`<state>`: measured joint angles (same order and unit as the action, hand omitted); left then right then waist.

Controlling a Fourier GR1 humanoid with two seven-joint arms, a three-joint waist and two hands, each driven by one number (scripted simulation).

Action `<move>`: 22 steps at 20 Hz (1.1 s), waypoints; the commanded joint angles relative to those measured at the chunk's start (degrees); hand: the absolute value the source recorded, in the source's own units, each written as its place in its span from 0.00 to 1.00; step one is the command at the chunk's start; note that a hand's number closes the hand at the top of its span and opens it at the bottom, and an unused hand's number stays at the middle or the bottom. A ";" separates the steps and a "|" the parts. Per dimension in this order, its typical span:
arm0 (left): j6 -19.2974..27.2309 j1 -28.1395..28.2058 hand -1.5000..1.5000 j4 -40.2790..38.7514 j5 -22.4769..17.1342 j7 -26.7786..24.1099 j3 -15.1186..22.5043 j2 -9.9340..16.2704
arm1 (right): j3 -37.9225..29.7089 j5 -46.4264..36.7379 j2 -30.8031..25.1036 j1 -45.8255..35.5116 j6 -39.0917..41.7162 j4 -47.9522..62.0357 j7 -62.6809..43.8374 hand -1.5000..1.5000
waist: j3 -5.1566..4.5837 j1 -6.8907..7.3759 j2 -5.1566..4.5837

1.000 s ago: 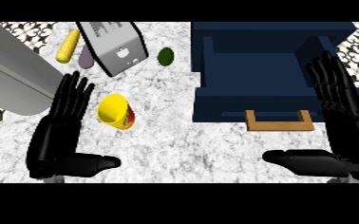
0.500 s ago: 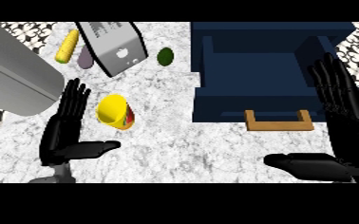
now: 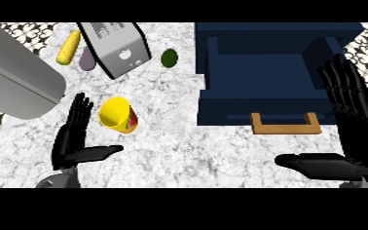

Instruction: Pick up the cup, place it into the drawer and close the drawer

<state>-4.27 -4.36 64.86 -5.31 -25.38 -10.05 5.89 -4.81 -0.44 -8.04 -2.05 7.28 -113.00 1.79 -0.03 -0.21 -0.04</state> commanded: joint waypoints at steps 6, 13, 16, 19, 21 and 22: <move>-5.30 -10.13 0.00 -24.95 -1.46 -14.29 -5.67 5.32 | -2.80 2.12 -1.33 -2.81 1.58 0.29 -1.86 0.00 | 0.00 -0.10 -0.03; -6.89 -18.45 0.00 -48.25 0.70 -30.44 -8.25 6.89 | -0.74 0.66 0.03 -1.03 2.28 0.64 0.64 0.00 | -0.08 -0.73 -0.29; -5.05 -21.08 0.00 -50.30 1.74 -30.91 -7.53 6.55 | 2.13 -3.76 2.65 -0.47 0.33 4.17 4.37 0.00 | -0.07 -0.63 -0.29; -6.41 -22.14 0.00 -53.08 2.03 -33.69 -7.72 7.48 | 1.23 -1.06 1.45 -1.23 0.63 -2.79 -3.75 0.00 | -0.10 -0.88 -0.27; -5.78 -23.13 0.00 -50.66 1.81 -29.93 -7.06 8.02 | 0.37 -1.12 1.44 -3.57 0.48 0.99 -1.93 0.00 | -0.04 -0.38 -0.15; -6.52 -22.18 0.00 -55.42 2.26 -35.48 -8.10 7.87 | 2.78 -2.72 3.00 0.82 0.28 -1.55 -0.02 0.00 | -0.16 -1.34 -0.49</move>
<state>-9.82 -25.44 14.19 -3.61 -55.79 -17.58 13.26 -4.13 -1.50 -6.68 -3.55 8.28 -112.94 0.98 -0.12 -0.95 -0.32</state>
